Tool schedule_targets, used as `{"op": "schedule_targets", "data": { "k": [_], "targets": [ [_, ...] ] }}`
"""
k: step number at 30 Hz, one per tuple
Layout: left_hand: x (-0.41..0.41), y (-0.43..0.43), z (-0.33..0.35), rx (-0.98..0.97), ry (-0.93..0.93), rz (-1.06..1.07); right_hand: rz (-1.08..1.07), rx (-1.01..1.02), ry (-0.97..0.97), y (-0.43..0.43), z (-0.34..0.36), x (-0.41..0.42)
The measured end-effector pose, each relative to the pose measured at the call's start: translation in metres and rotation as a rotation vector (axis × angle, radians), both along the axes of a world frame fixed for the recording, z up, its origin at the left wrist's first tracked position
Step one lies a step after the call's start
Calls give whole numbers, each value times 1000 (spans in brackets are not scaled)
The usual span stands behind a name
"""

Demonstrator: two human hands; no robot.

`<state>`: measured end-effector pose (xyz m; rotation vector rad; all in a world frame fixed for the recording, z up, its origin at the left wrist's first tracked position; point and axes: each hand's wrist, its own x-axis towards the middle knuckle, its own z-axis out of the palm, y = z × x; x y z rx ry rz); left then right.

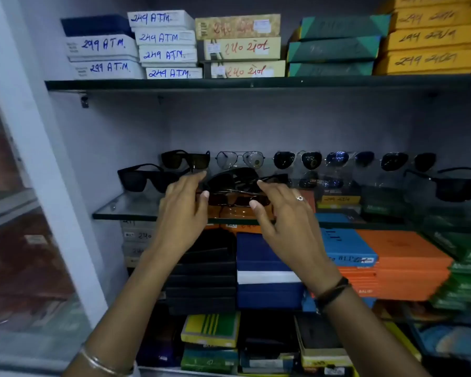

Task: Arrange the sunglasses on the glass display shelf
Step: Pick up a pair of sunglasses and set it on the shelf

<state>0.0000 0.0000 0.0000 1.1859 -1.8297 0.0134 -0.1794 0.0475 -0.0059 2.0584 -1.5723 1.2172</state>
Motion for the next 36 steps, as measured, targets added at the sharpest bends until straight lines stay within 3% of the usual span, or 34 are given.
{"op": "schedule_targets", "data": {
  "k": [6,14,17,21,23,29,33,36],
  "targets": [
    [8,-15,0,23,-131,-34,-24,37,41,-19,9,5],
    [3,-2,8,-181,-38,-38,-90,-181,86,-13,12,-3],
    [-3,11,12,-241,-60,-21,-95,-240,-103,-4,9,-10],
    [-9,22,12,-276,-82,-3,251,-172,-758,10,8,-15],
    [-11,24,10,-260,-62,-12,366,-123,-952,15,8,-20],
    [-18,30,9,-160,147,-70,432,-96,-1007,22,5,-29],
    [-21,28,13,97,472,-114,427,-89,-1016,23,4,-38],
    [-26,27,13,198,555,-166,461,-85,-971,21,2,-47]
  ]
}}
